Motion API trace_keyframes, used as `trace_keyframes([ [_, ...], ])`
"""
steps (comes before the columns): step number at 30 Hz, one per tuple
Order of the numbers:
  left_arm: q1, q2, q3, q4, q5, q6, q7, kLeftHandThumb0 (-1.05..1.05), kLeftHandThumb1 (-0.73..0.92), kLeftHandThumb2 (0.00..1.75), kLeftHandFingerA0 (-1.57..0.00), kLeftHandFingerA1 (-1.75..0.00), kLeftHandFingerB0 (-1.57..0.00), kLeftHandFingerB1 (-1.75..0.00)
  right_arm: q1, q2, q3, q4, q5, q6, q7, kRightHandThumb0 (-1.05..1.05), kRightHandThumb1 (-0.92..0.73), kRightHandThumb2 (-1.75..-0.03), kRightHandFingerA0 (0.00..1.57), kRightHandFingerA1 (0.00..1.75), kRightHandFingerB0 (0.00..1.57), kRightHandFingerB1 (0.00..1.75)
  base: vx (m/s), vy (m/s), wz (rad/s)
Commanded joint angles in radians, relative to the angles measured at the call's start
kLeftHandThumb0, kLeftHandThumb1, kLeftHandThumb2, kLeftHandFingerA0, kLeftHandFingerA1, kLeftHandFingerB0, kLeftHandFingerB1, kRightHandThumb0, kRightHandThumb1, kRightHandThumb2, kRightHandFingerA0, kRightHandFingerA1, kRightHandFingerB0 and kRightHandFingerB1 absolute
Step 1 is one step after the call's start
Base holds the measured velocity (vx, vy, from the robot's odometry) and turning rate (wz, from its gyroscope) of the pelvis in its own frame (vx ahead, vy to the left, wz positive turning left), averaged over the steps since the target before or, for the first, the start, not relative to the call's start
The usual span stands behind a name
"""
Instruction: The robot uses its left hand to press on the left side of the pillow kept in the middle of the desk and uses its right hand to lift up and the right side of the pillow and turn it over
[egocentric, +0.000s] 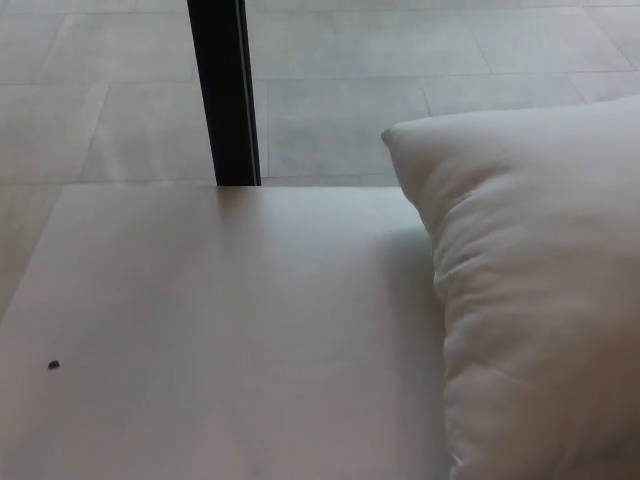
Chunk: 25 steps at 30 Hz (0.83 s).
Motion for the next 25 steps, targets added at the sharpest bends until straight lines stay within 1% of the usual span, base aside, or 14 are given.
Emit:
trace_keyframes([
  [1, 0.034, 0.028, 0.038, 0.065, -0.080, 0.043, -0.146, -0.70, 0.52, 0.89, -0.18, -0.54, -0.04, -0.21, 0.043, -0.066, 0.071, -0.169, 0.155, -0.008, 0.242, -1.05, -0.67, -1.23, 0.03, 0.25, 0.00, 0.26, 0.00, 0.000, 0.00],
  [6, 0.044, 0.017, 0.021, 0.032, -0.066, 0.057, -0.126, -0.68, 0.67, 0.60, -0.22, -0.45, -0.04, -0.26, 0.033, -0.099, 0.087, -0.210, 0.146, -0.029, 0.237, -1.05, -0.72, -1.27, 0.00, 0.32, 0.00, 0.27, 0.00, 0.000, 0.00],
  [7, 0.048, 0.017, 0.024, 0.028, -0.069, 0.060, -0.130, -0.69, 0.69, 0.60, -0.24, -0.45, -0.02, -0.31, 0.034, -0.109, 0.079, -0.180, 0.132, -0.063, 0.232, -1.05, -0.92, -0.82, 0.00, 0.45, 0.00, 0.27, 0.00, 0.000, 0.00],
  [8, 0.050, 0.018, 0.029, 0.036, -0.072, 0.057, -0.138, -0.68, 0.69, 0.60, -0.23, -0.45, -0.02, -0.29, 0.034, -0.117, 0.063, -0.152, 0.120, -0.072, 0.205, -1.05, -0.71, -1.26, 0.04, 0.41, 0.00, 0.33, 0.00, 0.000, 0.00],
  [12, 0.053, 0.017, 0.023, 0.093, -0.024, -0.010, -0.122, -0.77, 0.56, 0.92, -0.27, -0.57, -0.04, -0.26, 0.069, -0.171, 0.023, 0.039, 0.087, -0.118, 0.165, -1.05, -0.80, -1.29, 0.00, 0.30, 0.00, 0.26, 0.00, 0.000, 0.02],
  [13, 0.058, 0.014, 0.027, 0.116, -0.023, -0.023, -0.124, -0.74, 0.54, 0.92, -0.23, -0.56, -0.03, -0.27, 0.090, -0.192, 0.031, 0.109, 0.058, -0.103, 0.136, -1.05, -0.76, -1.24, 0.28, 0.81, 0.00, 0.34, 0.00, 0.000, 0.00],
  [14, 0.062, 0.008, 0.029, 0.138, -0.019, -0.040, -0.125, -0.76, 0.54, 0.92, -0.22, -0.55, -0.03, -0.27, 0.106, -0.191, 0.032, 0.147, 0.039, -0.090, 0.098, -1.05, -0.92, -0.74, 0.56, 1.08, 0.00, 0.29, 0.00, 0.000, 0.00],
  [15, 0.064, 0.008, 0.028, 0.146, -0.017, -0.047, -0.126, -0.76, 0.54, 0.92, -0.22, -0.55, -0.03, -0.27, 0.112, -0.191, 0.034, 0.165, 0.039, -0.094, 0.086, -1.05, -0.92, -0.74, 0.56, 1.08, 0.00, 0.29, 0.00, 0.000, 0.00],
  [16, 0.074, -0.006, 0.031, 0.169, -0.022, -0.058, -0.133, -0.76, 0.54, 0.91, -0.25, -0.58, -0.04, -0.36, 0.131, -0.175, 0.043, 0.267, 0.011, -0.179, 0.047, -1.05, -0.72, -1.22, 0.00, 0.50, 0.00, 0.24, 0.00, 0.000, 0.00],
  [17, 0.093, -0.018, 0.020, 0.178, -0.011, -0.057, -0.126, -0.76, 0.54, 0.90, -0.35, -0.61, -0.04, -0.42, 0.137, -0.146, 0.024, 0.368, 0.012, -0.236, -0.007, -1.05, -0.72, -1.20, 0.00, 0.37, 0.00, 0.25, 0.00, 0.000, 0.00],
  [18, 0.106, -0.011, 0.006, 0.182, 0.001, -0.043, -0.129, -0.74, 0.67, 0.60, -0.43, -0.54, -0.14, -0.34, 0.140, -0.133, 0.018, 0.404, 0.017, -0.235, -0.038, -1.05, -0.71, -1.20, 0.00, 0.33, 0.00, 0.27, 0.00, 0.000, 0.00],
  [21, 0.153, 0.009, -0.019, 0.226, 0.032, -0.043, -0.148, -0.74, 0.64, 0.60, -0.44, -0.61, -0.15, -0.34, 0.160, -0.091, 0.010, 0.503, 0.015, -0.271, -0.135, -1.05, -0.76, -1.19, 0.02, 0.43, 0.00, 0.25, 0.00, 0.000, 0.00],
  [22, 0.163, 0.014, -0.020, 0.235, 0.045, -0.027, -0.117, -0.76, 0.63, 0.60, -0.46, -0.57, -0.18, -0.34, 0.166, -0.089, 0.007, 0.530, 0.016, -0.279, -0.156, -1.03, -0.74, -0.88, 0.02, 0.61, 0.00, 0.04, 0.00, 0.000, 0.00],
  [25, 0.195, 0.025, -0.017, 0.260, 0.053, -0.032, -0.115, -0.74, 0.52, 0.89, -0.40, -0.65, -0.10, -0.44, 0.169, -0.077, -0.028, 0.565, 0.050, -0.284, -0.191, -1.05, -0.75, -1.17, 0.10, 0.54, 0.00, 0.27, 0.00, 0.000, 0.00],
])
